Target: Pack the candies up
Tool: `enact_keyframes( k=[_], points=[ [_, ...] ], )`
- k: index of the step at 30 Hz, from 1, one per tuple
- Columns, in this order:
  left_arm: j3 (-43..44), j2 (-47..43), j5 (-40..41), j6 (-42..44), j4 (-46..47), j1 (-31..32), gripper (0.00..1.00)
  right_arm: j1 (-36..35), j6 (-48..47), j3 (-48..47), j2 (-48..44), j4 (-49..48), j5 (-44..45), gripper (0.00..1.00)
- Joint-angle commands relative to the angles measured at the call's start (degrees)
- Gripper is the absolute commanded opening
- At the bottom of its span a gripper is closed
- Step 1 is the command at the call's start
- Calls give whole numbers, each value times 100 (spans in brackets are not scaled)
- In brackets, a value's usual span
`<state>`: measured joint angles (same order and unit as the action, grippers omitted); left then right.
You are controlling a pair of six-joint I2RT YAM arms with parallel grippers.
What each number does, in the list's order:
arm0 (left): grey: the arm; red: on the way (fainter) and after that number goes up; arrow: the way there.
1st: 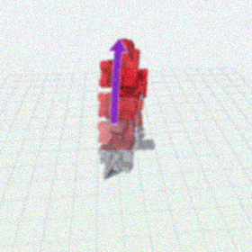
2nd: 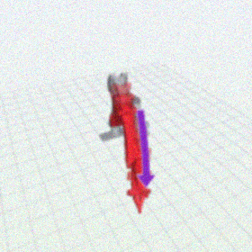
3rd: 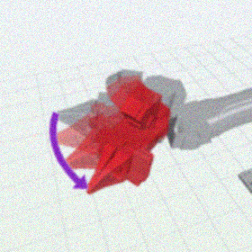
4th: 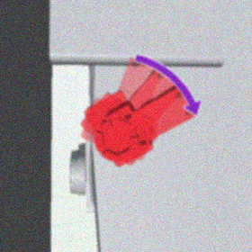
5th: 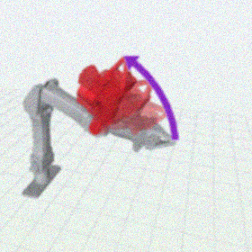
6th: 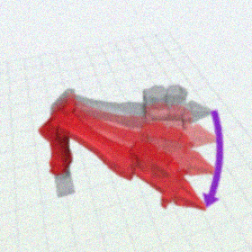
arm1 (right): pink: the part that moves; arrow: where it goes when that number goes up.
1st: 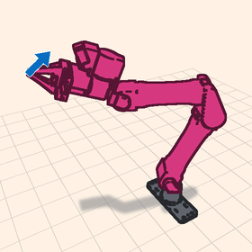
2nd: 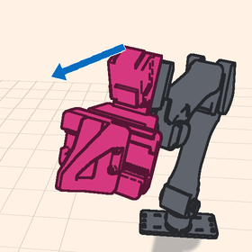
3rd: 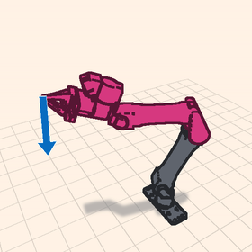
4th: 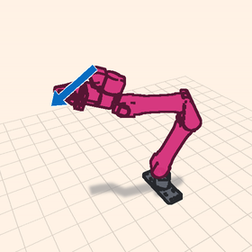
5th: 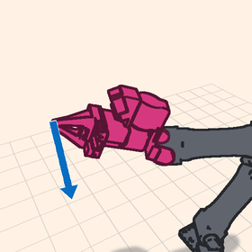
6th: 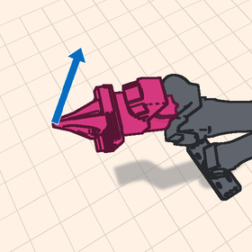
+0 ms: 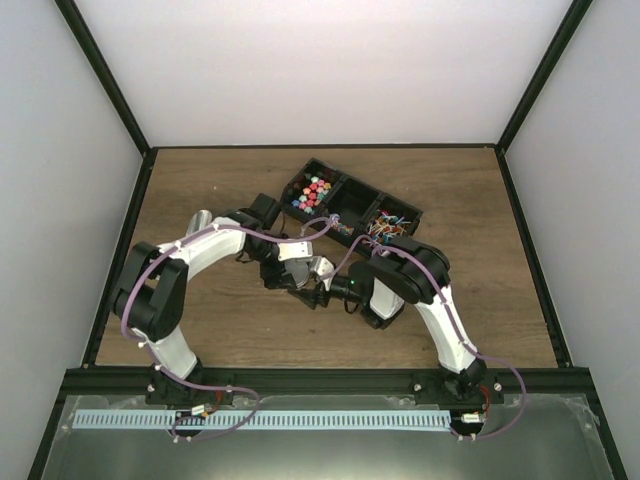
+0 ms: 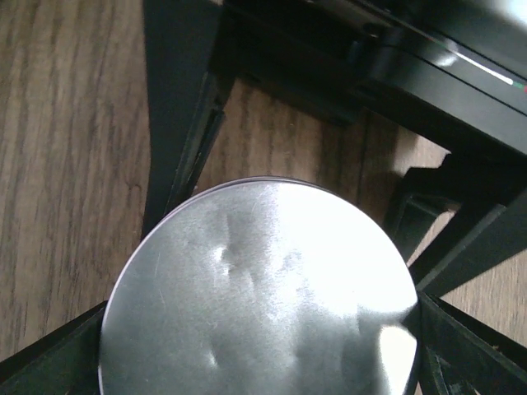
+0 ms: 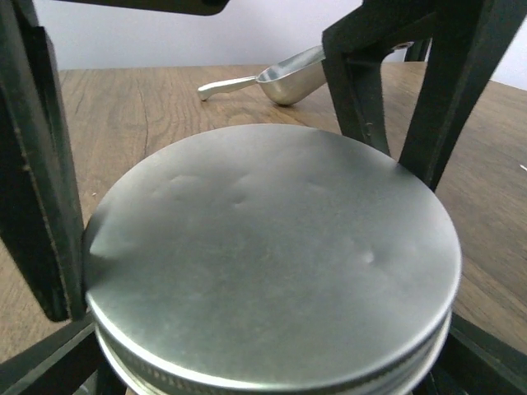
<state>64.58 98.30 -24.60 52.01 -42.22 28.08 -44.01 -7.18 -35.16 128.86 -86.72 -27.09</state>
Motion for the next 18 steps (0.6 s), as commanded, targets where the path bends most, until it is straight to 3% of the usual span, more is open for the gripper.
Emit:
enact_keyframes(
  k=[1,7,13,18],
  points=[
    [21,48,174,1912,-542,-33,82,-7,13,153,-69,-3,-393,55],
    [282,159,400,2249,-356,-237,92,-2,35,181,-78,0,-397,54],
    [652,36,-357,479,-617,-435,100,2,126,144,-87,64,-289,54],
    [-441,-905,-600,-1072,315,-320,100,-2,148,115,-69,80,-222,54]
  ],
)
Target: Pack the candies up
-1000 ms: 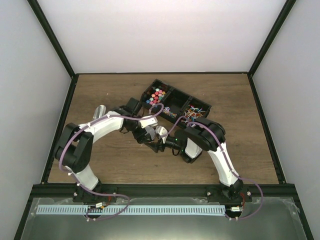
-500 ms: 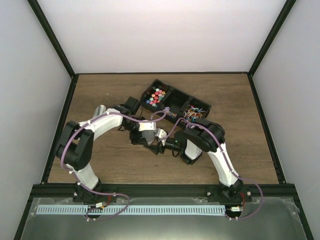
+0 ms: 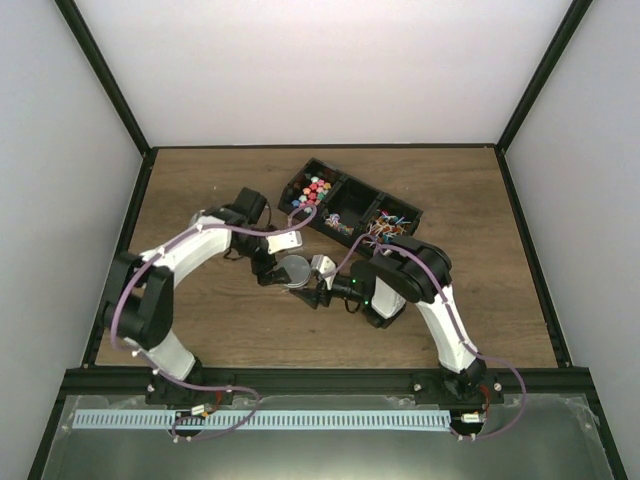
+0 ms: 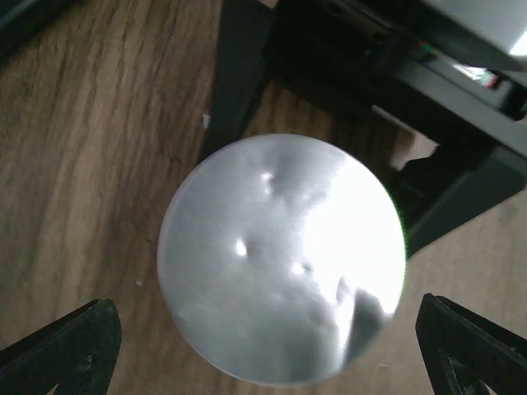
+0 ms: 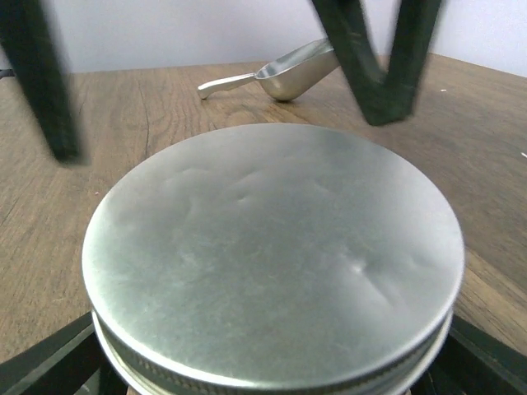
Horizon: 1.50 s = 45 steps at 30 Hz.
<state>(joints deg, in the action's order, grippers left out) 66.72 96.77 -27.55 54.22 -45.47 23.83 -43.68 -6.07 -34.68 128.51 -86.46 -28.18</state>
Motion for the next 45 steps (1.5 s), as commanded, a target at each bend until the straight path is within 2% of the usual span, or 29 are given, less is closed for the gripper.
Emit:
enact_keyframes(
  k=[1,4,11,22,26,28,30,35,40,45],
  points=[
    [-857,-889,-124,-1612,928,189,100,-35,35,62,-29,65,-106,54],
    [-1217,-1102,364,-2232,1653,400,100,-35,36,46,-18,72,-104,54],
    [-1464,-1045,1013,-2936,2231,727,100,-35,53,27,-34,126,-78,54],
    [-1352,-610,1295,-2738,2121,868,99,-35,53,13,-36,160,-40,54],
    [-1263,-558,1206,-2599,1954,860,88,-37,40,11,-36,169,-39,53],
    [-1244,-595,1099,-2445,1903,860,81,-35,35,13,-28,176,-61,52],
    [-1205,-632,961,-2170,1803,851,78,-40,27,7,-23,174,-75,52],
    [-963,-458,474,-1210,1207,759,78,-35,-4,13,-21,180,-111,50],
    [-634,-44,83,90,180,530,79,-35,-50,44,-34,180,-152,48],
    [-580,-55,158,735,222,427,80,-35,-61,74,-58,187,-173,46]
  ],
)
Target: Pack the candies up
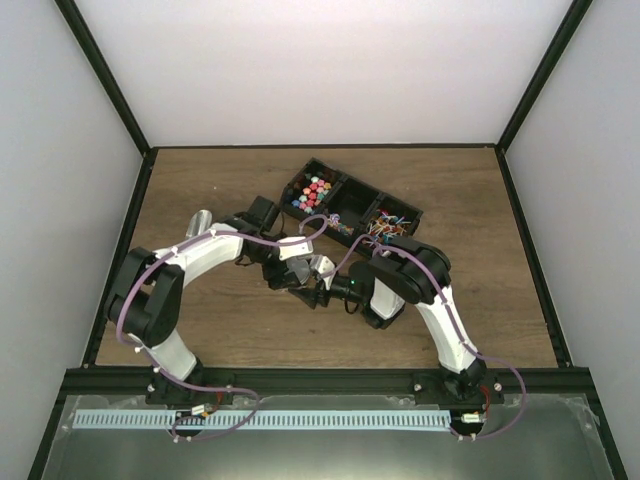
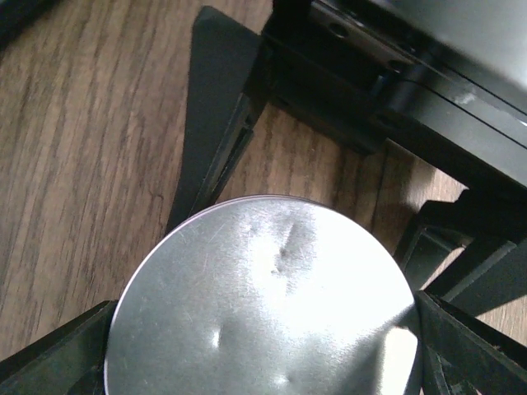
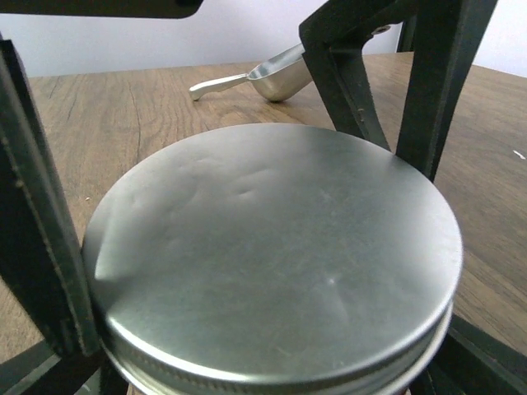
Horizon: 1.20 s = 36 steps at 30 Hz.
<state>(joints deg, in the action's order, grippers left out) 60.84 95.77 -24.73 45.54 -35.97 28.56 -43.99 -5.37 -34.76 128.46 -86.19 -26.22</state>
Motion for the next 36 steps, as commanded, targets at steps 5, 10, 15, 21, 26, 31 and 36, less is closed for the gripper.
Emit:
enact_keyframes(
  k=[5,10,15,21,26,31,36],
  points=[
    [48,30,10,2616,-969,-44,83,-5,-107,88,-50,150,-423,45],
    [144,130,106,4006,-1592,-59,87,-6,-134,90,-70,142,-575,44],
    [237,266,322,4677,-1656,-96,90,-5,-118,100,-87,152,-613,44],
    [739,631,215,4308,-1510,-226,99,-5,-74,93,-96,170,-595,43],
    [777,231,-446,2585,-1275,-432,100,-5,19,136,-143,238,-489,43],
    [-211,-944,-900,1171,-579,-447,100,-4,108,128,-135,270,-382,43],
    [-980,-1552,-430,-268,418,-75,100,-6,106,108,-154,300,-250,43]
  ],
)
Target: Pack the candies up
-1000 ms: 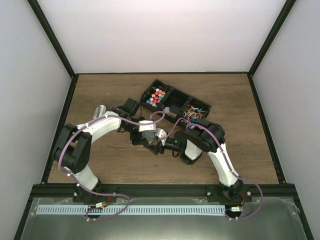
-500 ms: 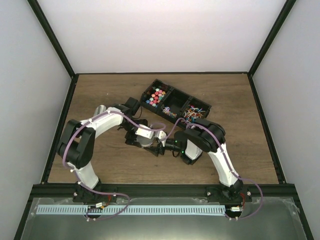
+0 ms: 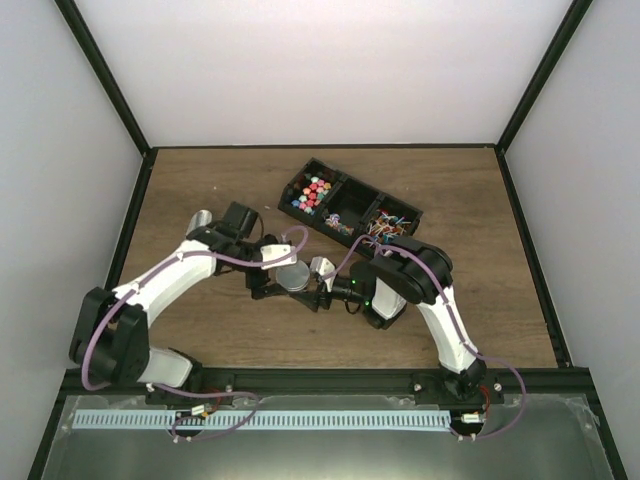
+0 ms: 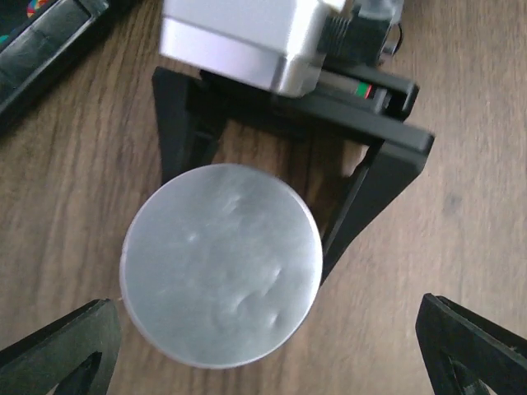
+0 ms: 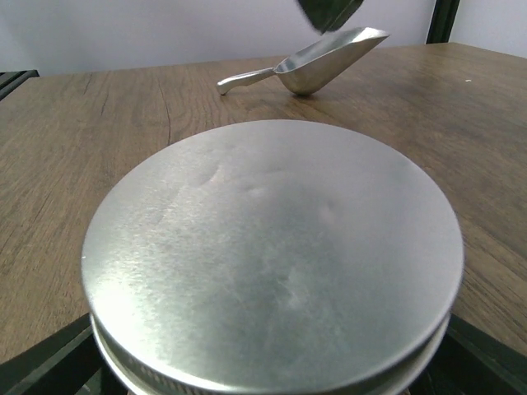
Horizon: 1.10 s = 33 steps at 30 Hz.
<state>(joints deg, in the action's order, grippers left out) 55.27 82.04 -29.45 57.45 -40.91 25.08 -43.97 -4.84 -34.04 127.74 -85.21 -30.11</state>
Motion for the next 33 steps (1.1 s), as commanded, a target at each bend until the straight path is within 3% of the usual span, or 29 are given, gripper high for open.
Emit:
enact_keyframes(
  k=[1,6,16,22,26,29,33],
  points=[
    [-462,-173,182,-1755,1084,352,100,-10,74,23,-73,220,149,43],
    [-312,179,779,-3103,1474,545,100,-15,106,37,-99,249,216,43],
    [-447,395,1521,-3613,1779,908,100,-16,117,69,-116,227,301,43],
    [-410,591,1800,-3612,1760,911,99,-16,124,80,-126,232,303,43],
    [-381,609,1752,-3462,1709,911,92,-15,116,106,-122,211,268,43],
    [-382,586,1566,-3088,1590,911,82,-16,83,127,-143,195,213,43],
    [-330,636,1369,-2041,1224,900,79,-16,8,175,-148,122,90,42]
  ],
)
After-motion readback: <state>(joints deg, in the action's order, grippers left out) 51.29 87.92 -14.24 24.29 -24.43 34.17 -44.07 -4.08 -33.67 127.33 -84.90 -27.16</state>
